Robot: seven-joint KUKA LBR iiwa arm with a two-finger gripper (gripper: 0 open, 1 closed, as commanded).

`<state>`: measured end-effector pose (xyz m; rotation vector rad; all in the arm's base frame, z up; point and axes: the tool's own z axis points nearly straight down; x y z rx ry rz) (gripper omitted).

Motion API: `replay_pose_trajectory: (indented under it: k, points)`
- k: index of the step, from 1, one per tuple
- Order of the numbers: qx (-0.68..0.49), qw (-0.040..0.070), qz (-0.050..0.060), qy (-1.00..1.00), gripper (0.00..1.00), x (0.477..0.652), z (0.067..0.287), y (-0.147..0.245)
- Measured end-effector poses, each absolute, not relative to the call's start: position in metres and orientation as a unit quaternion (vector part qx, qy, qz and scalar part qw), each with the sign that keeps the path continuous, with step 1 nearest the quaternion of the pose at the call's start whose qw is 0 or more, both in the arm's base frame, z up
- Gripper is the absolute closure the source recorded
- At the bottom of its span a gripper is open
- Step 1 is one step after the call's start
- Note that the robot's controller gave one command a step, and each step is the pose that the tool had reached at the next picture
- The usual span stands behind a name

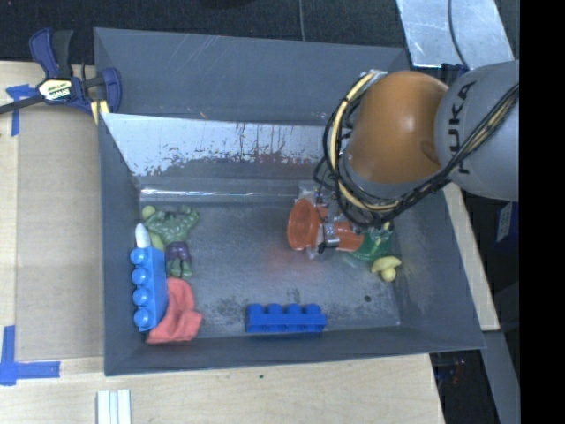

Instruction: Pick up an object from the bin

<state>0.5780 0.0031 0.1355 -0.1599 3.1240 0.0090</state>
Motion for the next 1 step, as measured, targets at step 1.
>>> replay_pose_trajectory:
  k: [1]
  points:
    - [-0.055, 0.011, 0.003, 0.998, 1.00, 0.5754, 0.1984, -0.0003]
